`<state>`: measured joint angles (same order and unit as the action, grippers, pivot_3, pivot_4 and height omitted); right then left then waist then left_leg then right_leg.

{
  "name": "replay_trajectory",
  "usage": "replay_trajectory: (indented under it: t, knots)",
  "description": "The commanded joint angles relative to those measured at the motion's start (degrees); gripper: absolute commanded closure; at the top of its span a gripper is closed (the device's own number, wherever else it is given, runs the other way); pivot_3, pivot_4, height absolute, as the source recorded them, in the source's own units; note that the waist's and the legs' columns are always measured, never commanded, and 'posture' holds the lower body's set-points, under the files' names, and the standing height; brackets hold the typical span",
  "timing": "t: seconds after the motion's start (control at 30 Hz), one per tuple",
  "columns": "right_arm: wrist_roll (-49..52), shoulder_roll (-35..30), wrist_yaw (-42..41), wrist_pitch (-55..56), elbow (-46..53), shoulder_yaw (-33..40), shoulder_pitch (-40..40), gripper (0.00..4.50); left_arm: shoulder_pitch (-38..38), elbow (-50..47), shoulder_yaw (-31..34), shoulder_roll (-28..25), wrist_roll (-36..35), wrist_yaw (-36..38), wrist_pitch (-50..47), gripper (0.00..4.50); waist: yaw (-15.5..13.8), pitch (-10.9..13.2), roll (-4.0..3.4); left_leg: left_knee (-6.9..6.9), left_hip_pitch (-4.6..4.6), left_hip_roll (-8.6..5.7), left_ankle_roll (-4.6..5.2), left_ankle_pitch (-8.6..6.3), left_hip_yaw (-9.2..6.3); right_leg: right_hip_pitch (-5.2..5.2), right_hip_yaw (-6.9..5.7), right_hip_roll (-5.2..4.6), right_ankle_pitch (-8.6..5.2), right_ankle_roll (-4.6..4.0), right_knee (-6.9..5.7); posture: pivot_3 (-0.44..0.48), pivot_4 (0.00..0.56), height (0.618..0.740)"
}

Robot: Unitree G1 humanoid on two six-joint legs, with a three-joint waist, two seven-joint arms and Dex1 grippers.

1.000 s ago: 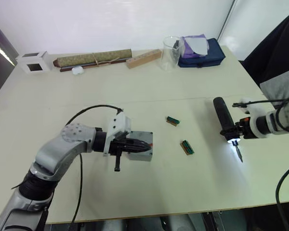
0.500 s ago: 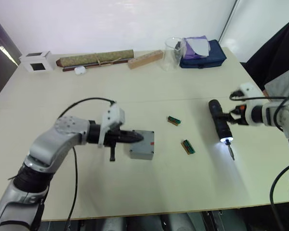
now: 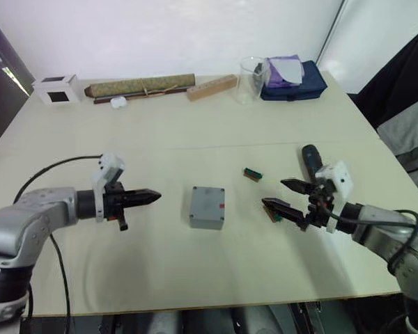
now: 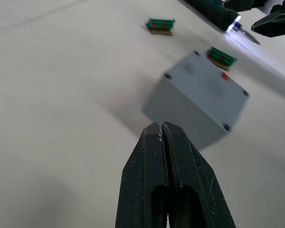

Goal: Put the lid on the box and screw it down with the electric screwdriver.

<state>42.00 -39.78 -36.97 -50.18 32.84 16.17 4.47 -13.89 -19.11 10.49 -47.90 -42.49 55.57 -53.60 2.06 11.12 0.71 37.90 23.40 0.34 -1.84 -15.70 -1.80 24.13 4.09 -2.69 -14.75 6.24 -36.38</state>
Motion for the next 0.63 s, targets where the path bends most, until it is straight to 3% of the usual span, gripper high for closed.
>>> replay_trajectory:
  t: [0.03, 0.2, 0.33, 0.63]
  knots:
    - [3.2, 0.0, 0.1, -0.3, 4.8, 1.7, -3.7, 0.06, 5.3, -6.0, 2.3, 0.5, -2.8, -2.2, -1.5, 4.5, 0.1, 0.0, 0.05, 0.0, -0.15, 0.02, 0.0, 0.0, 0.0, -0.24, 0.0, 0.02, -0.03, -0.1, 0.12, 0.0, 0.15, 0.74]
    - [3.8, -1.2, -0.9, -0.3, 6.2, 0.5, -7.1, 0.06, 11.8, -7.8, 2.3, 0.4, -2.5, -3.3, -0.5, 4.5, 0.1, 0.0, 0.1, 0.05, -0.87, 0.13, -0.01, 0.0, 0.08, -0.91, -0.04, 0.14, 0.0, -0.29, 0.16, 0.0, 0.15, 0.74]
    - [4.7, -3.6, -3.7, -0.5, 5.7, 1.2, -11.1, 0.06, 17.3, -9.6, 2.5, 0.1, -2.5, -3.1, 0.5, 4.5, 0.2, 0.0, 0.1, 0.0, -0.88, 0.19, 0.0, -0.01, 0.11, -0.9, -0.02, 0.2, -0.01, -0.3, 0.17, 0.0, 0.15, 0.74]
    - [2.7, -4.7, -7.3, 2.7, 3.4, -0.3, -14.4, 0.06, 16.3, -9.1, 1.7, 1.0, -2.1, -4.7, 2.3, 4.5, -0.1, 0.0, 0.15, 0.02, -0.9, 0.18, 0.0, -0.01, 0.17, -0.91, -0.02, 0.21, 0.0, -0.31, 0.17, 0.0, 0.15, 0.74]
